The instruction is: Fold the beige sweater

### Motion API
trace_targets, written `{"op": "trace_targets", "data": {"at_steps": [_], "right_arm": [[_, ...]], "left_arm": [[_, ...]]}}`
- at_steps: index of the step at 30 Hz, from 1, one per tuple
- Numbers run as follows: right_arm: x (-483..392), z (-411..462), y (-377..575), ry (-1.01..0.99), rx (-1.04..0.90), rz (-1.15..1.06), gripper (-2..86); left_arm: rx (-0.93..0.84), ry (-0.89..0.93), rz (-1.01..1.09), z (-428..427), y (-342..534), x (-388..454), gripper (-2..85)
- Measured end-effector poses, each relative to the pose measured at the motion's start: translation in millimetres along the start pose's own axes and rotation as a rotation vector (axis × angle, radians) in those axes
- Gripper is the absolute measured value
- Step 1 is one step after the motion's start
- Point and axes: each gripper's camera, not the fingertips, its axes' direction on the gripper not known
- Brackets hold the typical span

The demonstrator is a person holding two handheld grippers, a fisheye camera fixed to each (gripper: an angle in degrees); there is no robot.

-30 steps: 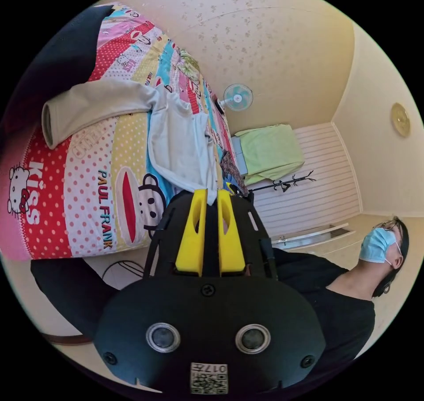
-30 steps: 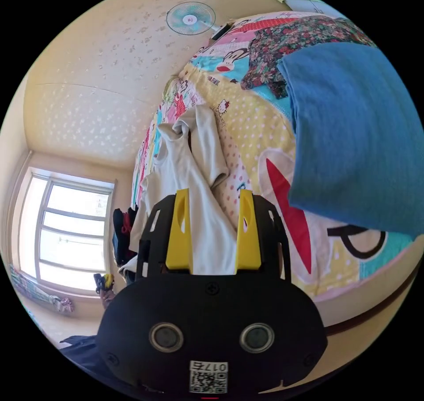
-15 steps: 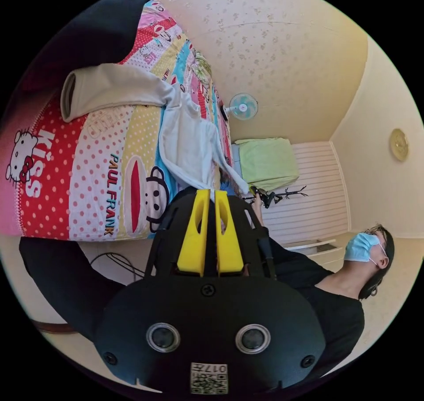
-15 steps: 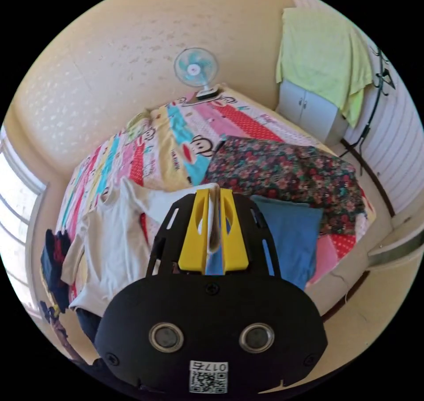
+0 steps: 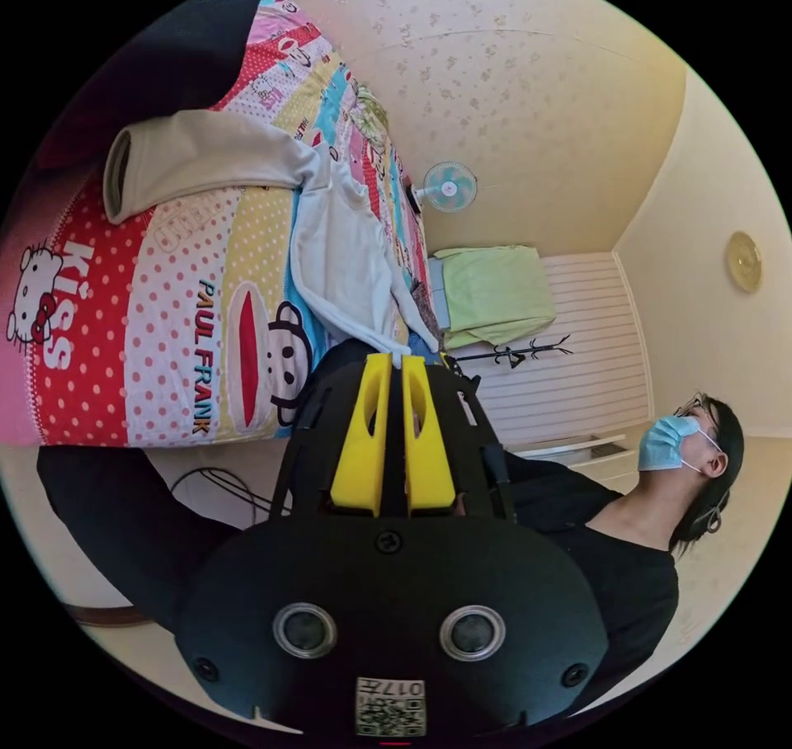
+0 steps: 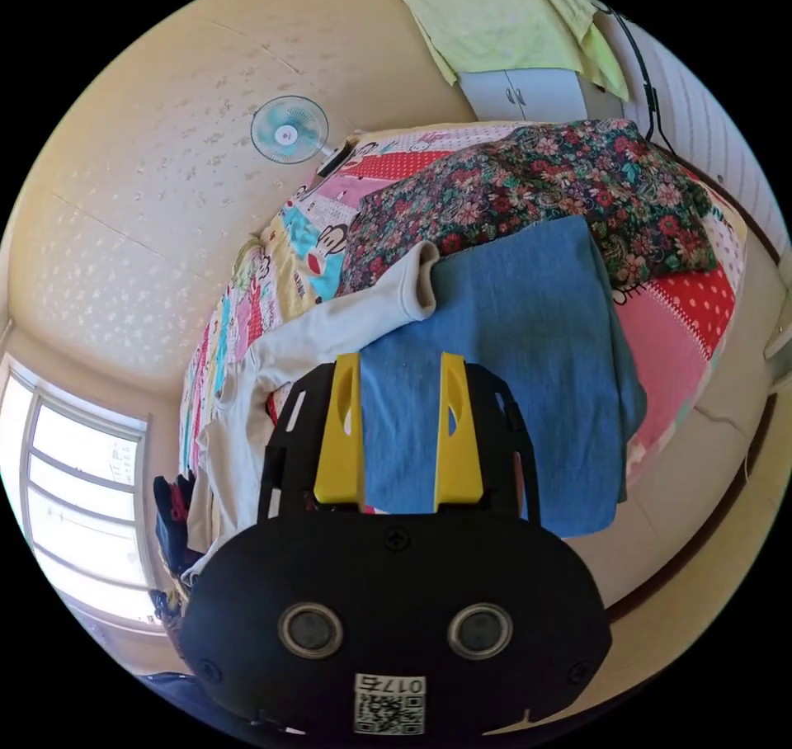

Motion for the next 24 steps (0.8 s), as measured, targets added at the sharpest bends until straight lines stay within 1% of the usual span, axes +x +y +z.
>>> {"op": "trace_targets", "data": {"at_steps": [2, 3, 4, 5, 7, 9, 10, 11, 12, 13, 14, 15, 17, 18, 20, 21, 23, 24], "right_arm": [[16.8, 11.1, -6.8, -0.079, 0.037, 0.095, 13.7], [23.2, 13.7, -8.3, -0.088, 0.051, 0.135, 13.8], [40.3, 17.4, -10.3, -0.125, 0.092, 0.232, 13.9], [58.2, 21.2, -10.1, -0.211, 0.147, 0.306, 13.7], [73.7, 33.7, -14.3, -0.302, 0.164, 0.338, 13.2], [72.5, 51.2, -25.3, -0.234, 0.082, 0.323, 11.4], [60.4, 61.5, -34.7, -0.122, 0.009, 0.277, 9.7], [42.8, 62.5, -40.7, -0.008, 0.004, 0.25, 8.0], [32.2, 60.8, -43.1, 0.041, 0.022, 0.24, 7.5], [6.8, 54.7, -47.6, 0.085, 0.087, 0.192, 6.6], [-22.5, 49.6, -52.4, 0.06, 0.157, 0.126, 5.5], [-39.1, 48.9, -55.2, 0.044, 0.183, 0.1, 5.0], [-115.6, 59.7, -60.3, -0.018, 0.238, -0.039, 4.0], [-137.7, 65.5, -59.0, -0.044, 0.242, -0.087, 3.8], [-231.7, 96.4, -36.8, -0.176, 0.239, -0.302, 3.3], [-254.8, 106.2, -27.1, -0.206, 0.232, -0.353, 3.3], [-340.3, 156.7, 26.9, -0.317, 0.165, -0.55, 3.5], [-358.5, 172.2, 43.7, -0.339, 0.139, -0.593, 3.5]], "left_arm": [[0.025, 0.002, -0.004, -8.2, -0.1, -0.5, 2.4], [0.04, 0.007, -0.011, -13.3, 0.5, -2.4, 2.4], [0.047, 0.009, -0.015, -15.7, 1.0, -3.4, 2.4], [0.056, 0.01, -0.019, -20.2, 2.5, -5.7, 2.4], [0.074, -0.007, -0.032, -27.3, 6.1, -10.8, 2.4], [0.101, -0.033, -0.076, -37.0, 12.5, -24.1, 2.4], [0.106, -0.032, -0.089, -39.0, 13.8, -28.3, 2.4], [0.111, -0.022, -0.117, -42.6, 16.5, -37.4, 2.4], [0.114, -0.012, -0.144, -45.5, 19.8, -45.8, 2.5], [0.116, -0.012, -0.155, -46.8, 21.6, -49.2, 2.5], [0.119, -0.025, -0.176, -49.1, 25.1, -55.2, 2.5], [0.117, -0.045, -0.197, -50.9, 27.9, -60.2, 2.5], [0.111, -0.058, -0.219, -52.9, 29.6, -66.3, 2.4], [0.11, -0.046, -0.223, -53.7, 29.3, -68.6, 2.4], [0.115, -0.019, -0.209, -54.5, 27.1, -68.1, 2.2], [0.119, -0.016, -0.192, -55.1, 25.0, -65.5, 1.9], [0.133, -0.037, -0.162, -56.2, 22.2, -60.6, 1.3], [0.149, -0.052, -0.146, -56.7, 21.0, -58.4, 0.6]]}}
